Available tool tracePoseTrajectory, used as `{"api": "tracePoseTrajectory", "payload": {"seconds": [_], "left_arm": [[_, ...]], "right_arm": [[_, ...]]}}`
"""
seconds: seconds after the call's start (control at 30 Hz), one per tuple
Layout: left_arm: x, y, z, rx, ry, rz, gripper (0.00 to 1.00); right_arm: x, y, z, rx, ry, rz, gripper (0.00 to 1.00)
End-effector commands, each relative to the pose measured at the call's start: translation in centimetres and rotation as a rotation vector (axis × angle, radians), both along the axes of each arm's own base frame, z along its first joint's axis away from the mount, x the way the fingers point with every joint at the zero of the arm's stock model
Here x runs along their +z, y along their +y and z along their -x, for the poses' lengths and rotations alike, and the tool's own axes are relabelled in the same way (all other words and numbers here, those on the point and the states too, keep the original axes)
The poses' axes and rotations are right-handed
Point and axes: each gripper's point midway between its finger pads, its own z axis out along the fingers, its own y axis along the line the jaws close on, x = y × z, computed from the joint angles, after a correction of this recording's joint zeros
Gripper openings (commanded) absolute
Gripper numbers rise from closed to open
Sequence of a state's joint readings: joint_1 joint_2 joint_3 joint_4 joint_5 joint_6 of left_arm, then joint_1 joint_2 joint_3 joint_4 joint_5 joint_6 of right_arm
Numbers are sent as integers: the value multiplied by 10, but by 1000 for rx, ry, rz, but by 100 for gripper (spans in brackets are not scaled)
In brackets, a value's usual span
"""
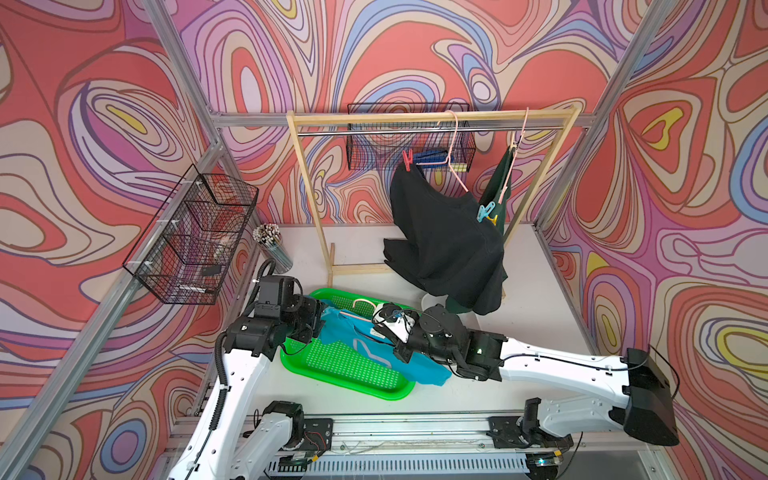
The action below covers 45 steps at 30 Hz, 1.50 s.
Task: Remove the clothespins securing t-shirts to the hanger
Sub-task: Remove the clothespin from the hanger.
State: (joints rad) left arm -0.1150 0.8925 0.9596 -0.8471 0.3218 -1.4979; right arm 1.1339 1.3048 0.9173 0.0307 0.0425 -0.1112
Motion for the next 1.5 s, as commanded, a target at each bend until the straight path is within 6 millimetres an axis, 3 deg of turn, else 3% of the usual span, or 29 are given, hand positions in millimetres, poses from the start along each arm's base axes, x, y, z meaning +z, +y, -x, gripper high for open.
{"api": "tracePoseTrajectory", "payload": {"seconds": [0.0, 0.43, 0.9, 1.23, 1.47], "left_arm": [[8, 1, 4, 18, -11, 22, 45], [8, 2, 6, 29, -17, 46, 44], [10, 3, 6, 43, -31, 63, 14], [5, 7, 6, 57, -49, 60, 7], [18, 16, -8, 87, -145, 28, 5]], "right_arm": [[2, -1, -1, -15, -13, -13, 0], [3, 0, -1, -18, -18, -12, 0], [-2, 2, 0, -18, -13, 0, 0], [-20, 7, -6, -46, 30, 49, 0], [-24, 15, -7, -41, 56, 64, 0]]}}
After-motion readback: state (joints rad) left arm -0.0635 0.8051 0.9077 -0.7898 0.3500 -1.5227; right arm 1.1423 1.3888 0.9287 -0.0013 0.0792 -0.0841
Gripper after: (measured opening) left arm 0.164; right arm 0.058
